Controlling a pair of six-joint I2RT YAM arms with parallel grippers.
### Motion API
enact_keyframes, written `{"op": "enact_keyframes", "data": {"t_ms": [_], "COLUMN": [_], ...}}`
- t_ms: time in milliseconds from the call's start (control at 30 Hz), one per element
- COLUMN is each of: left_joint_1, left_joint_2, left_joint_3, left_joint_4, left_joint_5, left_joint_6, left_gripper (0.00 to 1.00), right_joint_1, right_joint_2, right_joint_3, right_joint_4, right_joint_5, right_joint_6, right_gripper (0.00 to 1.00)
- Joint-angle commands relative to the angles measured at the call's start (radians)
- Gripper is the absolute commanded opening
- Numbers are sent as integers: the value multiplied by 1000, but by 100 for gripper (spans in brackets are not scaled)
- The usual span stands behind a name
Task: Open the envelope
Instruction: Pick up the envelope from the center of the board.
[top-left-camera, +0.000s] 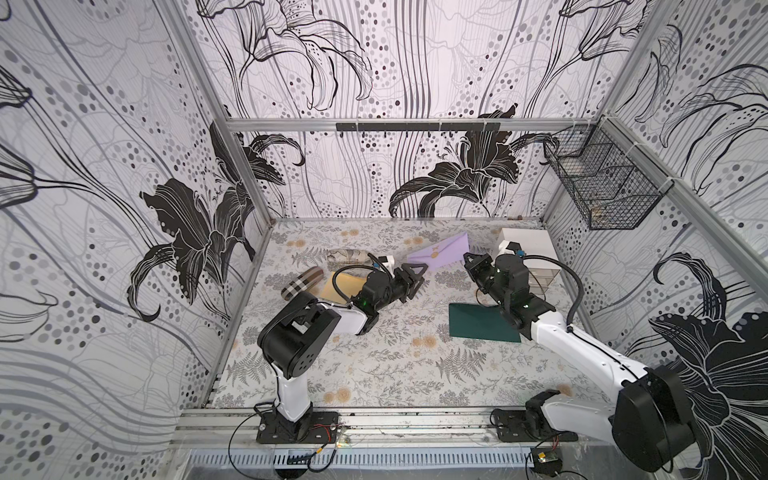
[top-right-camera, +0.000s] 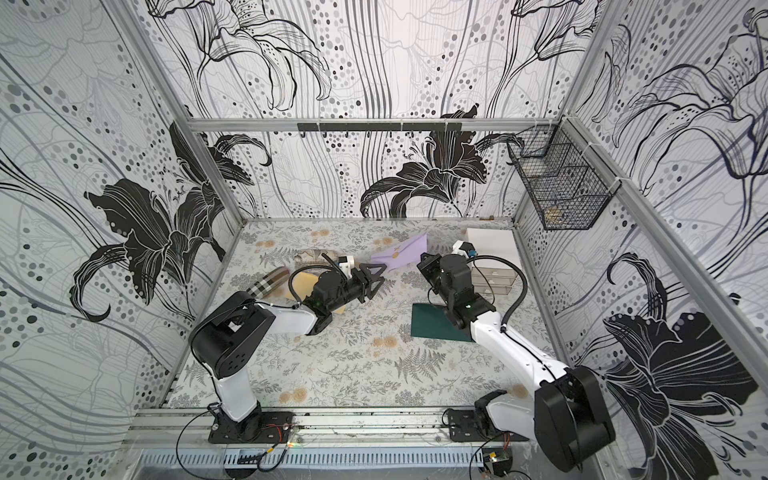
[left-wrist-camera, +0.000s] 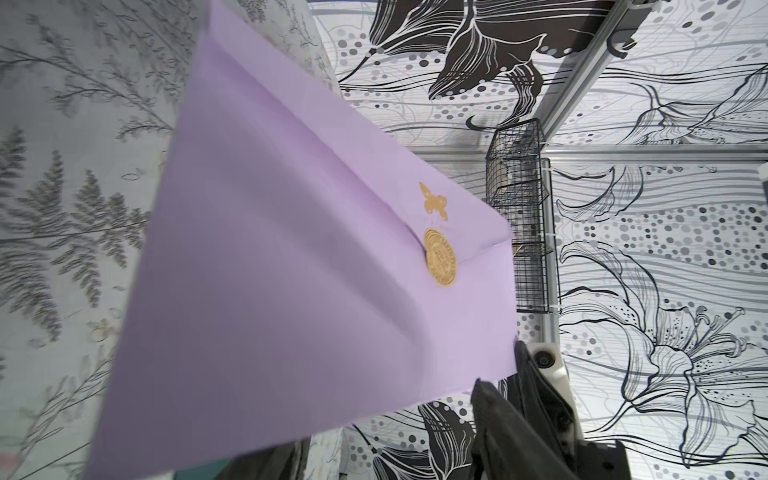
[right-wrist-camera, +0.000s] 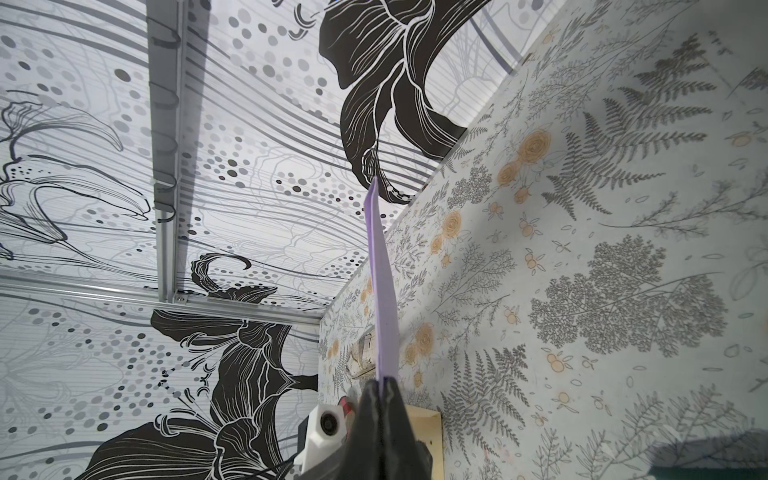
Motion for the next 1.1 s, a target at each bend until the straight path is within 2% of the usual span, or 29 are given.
{"op": "enact_keyframes", "data": {"t_ms": [0,167,667,800,900,967,1067], "left_joint_1": [13,32,50,54,70,98,168], "left_joint_2": [26,51,8,-18,-24,-19,-12], "left_joint_3": [47,81,46,19,16,26,66], "left_joint_4": [54,30,38,23,7,8,-50], "left_joint_5": [-18,-24,-70,-102,-78,-13,148], "left_joint_6": [-17,-16,3,28,52,79,156], "left_gripper": [63,58,8,0,0,0,0], "right_joint_1": [8,10,10,10,10,10,-1], "right_joint_2": [-13,-58,-28,-19,-20,-23,0], "right_joint_3": [-30,-97,-91,-85,-68,-43,24], "right_joint_4": [38,44,27,-7,-70,-142,-291], "right_joint_5": [7,26,27,35,47,52,8], "right_joint_6": [13,27,26,24,-2,-55,-189], "right_gripper": [0,0,0,0,1,20,38]}}
